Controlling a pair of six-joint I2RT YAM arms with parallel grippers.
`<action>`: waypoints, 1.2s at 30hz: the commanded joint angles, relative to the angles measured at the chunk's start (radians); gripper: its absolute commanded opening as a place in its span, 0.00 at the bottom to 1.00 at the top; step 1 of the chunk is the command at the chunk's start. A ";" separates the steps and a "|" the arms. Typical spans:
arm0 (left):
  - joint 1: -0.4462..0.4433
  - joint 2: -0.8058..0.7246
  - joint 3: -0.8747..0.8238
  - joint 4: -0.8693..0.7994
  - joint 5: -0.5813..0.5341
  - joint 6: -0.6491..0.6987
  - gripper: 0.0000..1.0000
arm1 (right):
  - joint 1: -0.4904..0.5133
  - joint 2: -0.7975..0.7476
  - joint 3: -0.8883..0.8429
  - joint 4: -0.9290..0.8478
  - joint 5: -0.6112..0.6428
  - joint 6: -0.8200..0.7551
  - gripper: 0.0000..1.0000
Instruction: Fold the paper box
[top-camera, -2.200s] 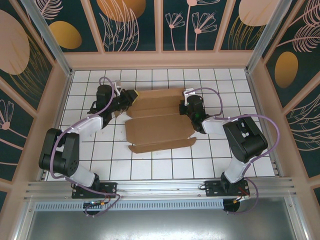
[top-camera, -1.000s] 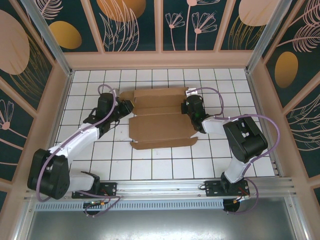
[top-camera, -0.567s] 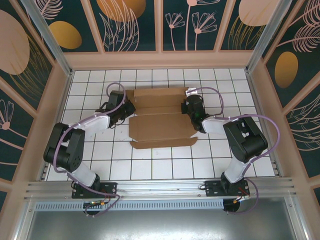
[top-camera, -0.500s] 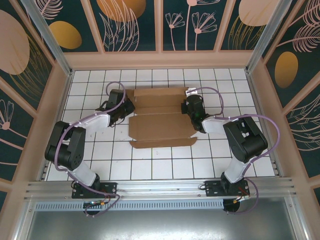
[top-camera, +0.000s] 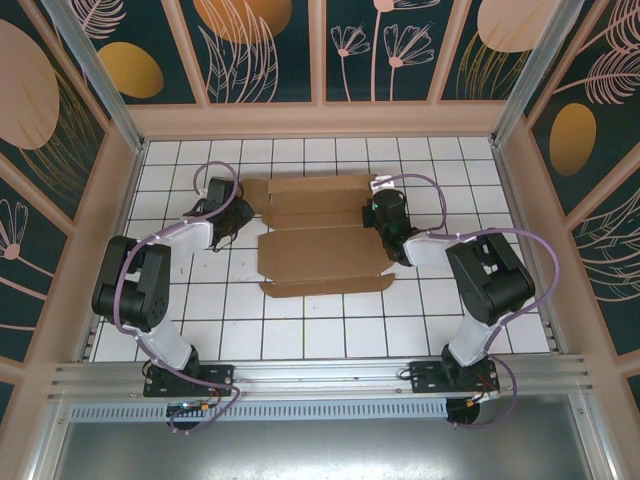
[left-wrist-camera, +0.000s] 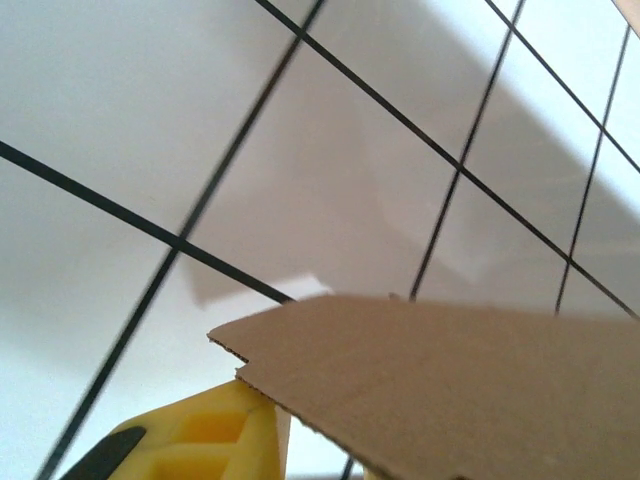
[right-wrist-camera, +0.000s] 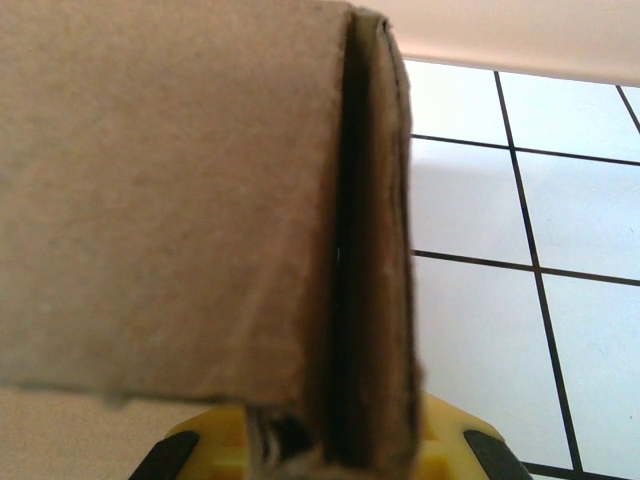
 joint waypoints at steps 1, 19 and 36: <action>0.016 0.011 0.059 -0.011 0.002 -0.013 0.26 | -0.001 0.031 0.029 -0.005 0.001 0.004 0.00; 0.103 0.191 0.071 0.270 0.392 -0.165 0.42 | 0.000 0.040 0.065 -0.058 -0.032 -0.012 0.00; 0.075 0.205 -0.004 0.297 0.515 -0.163 0.34 | 0.001 0.070 0.103 -0.090 -0.047 -0.008 0.00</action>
